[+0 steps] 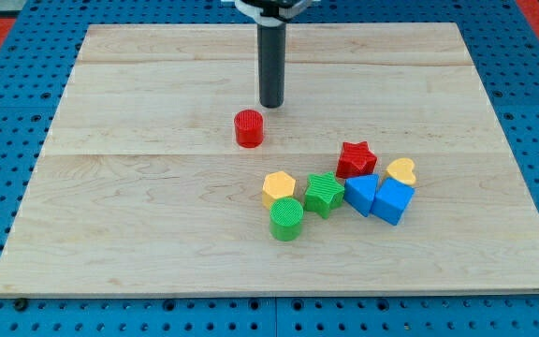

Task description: Push the green circle into the blue cube

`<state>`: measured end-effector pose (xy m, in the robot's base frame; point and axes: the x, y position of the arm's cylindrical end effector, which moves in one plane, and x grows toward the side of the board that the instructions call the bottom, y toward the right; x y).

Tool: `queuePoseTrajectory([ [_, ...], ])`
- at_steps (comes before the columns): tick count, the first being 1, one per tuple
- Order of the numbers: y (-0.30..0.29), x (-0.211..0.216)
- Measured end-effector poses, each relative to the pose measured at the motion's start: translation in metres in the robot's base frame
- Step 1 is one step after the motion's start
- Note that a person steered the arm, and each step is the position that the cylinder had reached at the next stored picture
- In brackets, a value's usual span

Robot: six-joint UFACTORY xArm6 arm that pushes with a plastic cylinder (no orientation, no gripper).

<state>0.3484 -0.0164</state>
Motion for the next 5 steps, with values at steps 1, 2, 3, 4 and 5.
queuePoseTrajectory([
  [1,-0.018,0.052],
  [2,0.039,0.11],
  [3,0.042,0.117],
  [4,-0.047,0.119],
  [5,-0.06,0.185],
])
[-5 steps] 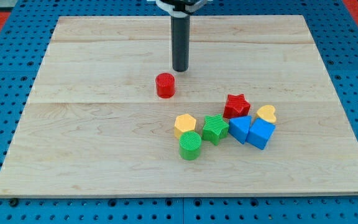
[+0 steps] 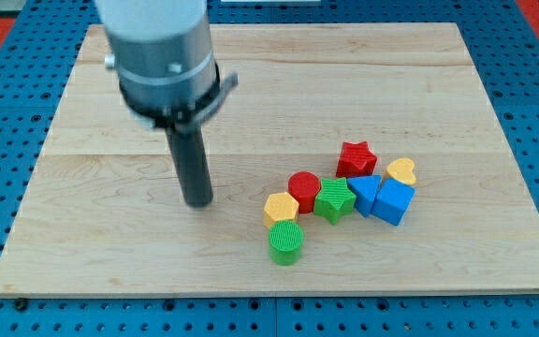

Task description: Push the green circle into the blue cube

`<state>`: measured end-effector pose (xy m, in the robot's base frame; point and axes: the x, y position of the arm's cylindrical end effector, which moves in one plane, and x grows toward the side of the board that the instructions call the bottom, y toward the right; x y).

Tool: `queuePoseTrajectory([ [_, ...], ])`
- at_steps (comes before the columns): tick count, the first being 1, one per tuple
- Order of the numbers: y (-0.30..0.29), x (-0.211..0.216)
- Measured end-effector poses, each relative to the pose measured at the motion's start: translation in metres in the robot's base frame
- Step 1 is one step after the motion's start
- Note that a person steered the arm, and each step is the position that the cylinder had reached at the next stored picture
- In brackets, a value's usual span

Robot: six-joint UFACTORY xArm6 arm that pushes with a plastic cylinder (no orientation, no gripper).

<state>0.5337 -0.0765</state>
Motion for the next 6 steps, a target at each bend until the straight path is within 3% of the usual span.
queuePoseTrajectory([
  [1,0.045,0.03],
  [2,0.048,0.052],
  [4,0.191,0.036],
  [5,0.188,0.078],
  [6,0.158,0.085],
])
